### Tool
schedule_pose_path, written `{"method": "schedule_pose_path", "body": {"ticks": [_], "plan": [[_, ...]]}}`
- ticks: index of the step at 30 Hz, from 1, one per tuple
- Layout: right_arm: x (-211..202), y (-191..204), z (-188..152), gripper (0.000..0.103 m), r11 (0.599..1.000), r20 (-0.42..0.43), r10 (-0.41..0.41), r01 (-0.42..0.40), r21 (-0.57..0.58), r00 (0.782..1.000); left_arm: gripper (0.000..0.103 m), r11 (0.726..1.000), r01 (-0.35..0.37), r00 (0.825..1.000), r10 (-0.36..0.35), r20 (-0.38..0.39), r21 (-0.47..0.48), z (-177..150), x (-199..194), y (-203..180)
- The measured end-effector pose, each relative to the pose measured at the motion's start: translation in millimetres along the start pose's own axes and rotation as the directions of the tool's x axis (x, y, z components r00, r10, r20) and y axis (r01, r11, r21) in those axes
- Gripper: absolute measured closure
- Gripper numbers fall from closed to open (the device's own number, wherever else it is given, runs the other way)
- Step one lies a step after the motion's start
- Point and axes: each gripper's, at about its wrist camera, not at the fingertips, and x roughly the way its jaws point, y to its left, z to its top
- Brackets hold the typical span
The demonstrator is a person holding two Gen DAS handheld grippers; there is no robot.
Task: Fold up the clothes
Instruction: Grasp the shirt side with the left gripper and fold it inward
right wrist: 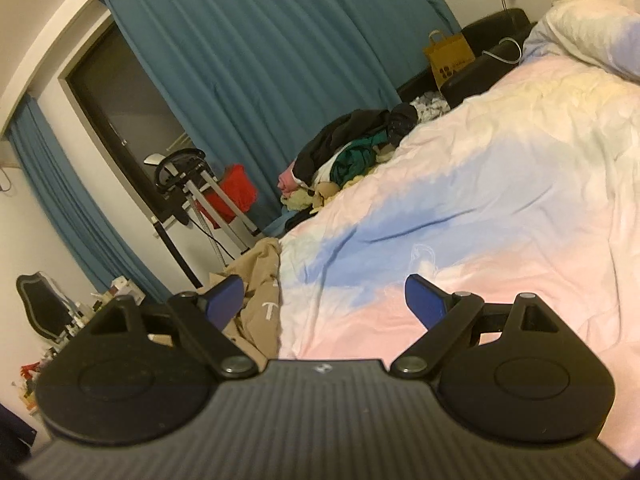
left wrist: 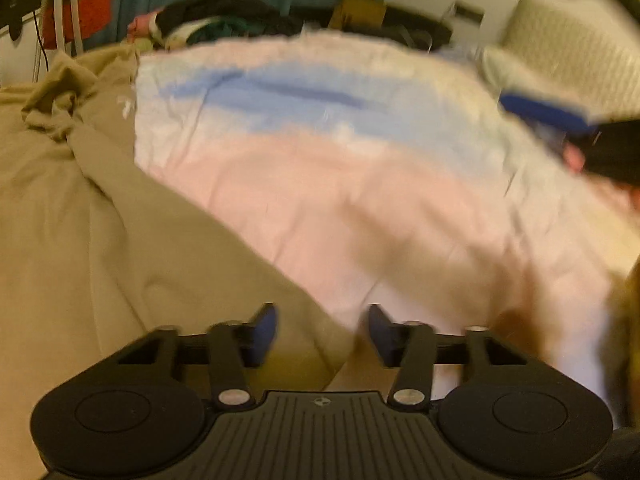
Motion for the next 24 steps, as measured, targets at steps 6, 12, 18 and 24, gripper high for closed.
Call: {"method": "schedule_pose_path", "body": {"ticks": [6,12,18,24], "plan": [[7.3,-5.6,-2.3,0.014,1.000,-0.029,0.013,-0.012,0.023,0.999,0.096,0.997,0.040,0.999,-0.038,0.030,-0.071,2.7,-20.1,20.7],[7.8,-2.3,-3.5,0.014,0.999,-0.045,0.029,-0.028,0.026,0.999,0.096,0.958,0.237,0.961,-0.208,0.180,-0.160,10.3,-120.9,73.1],[5.7,8.2,-3.7,0.014,0.999,-0.053,0.046,-0.046,-0.006,0.998,0.096,0.907,0.239,0.966,-0.186,0.179,-0.346,-9.7,-190.5,159.0],[9.5,27.0,-10.8,0.014,0.997,-0.100,0.058,-0.063,-0.049,0.993,0.096,0.884,0.000,0.996,-0.041,-0.076,-0.468,-36.3,-167.1,209.8]]}}
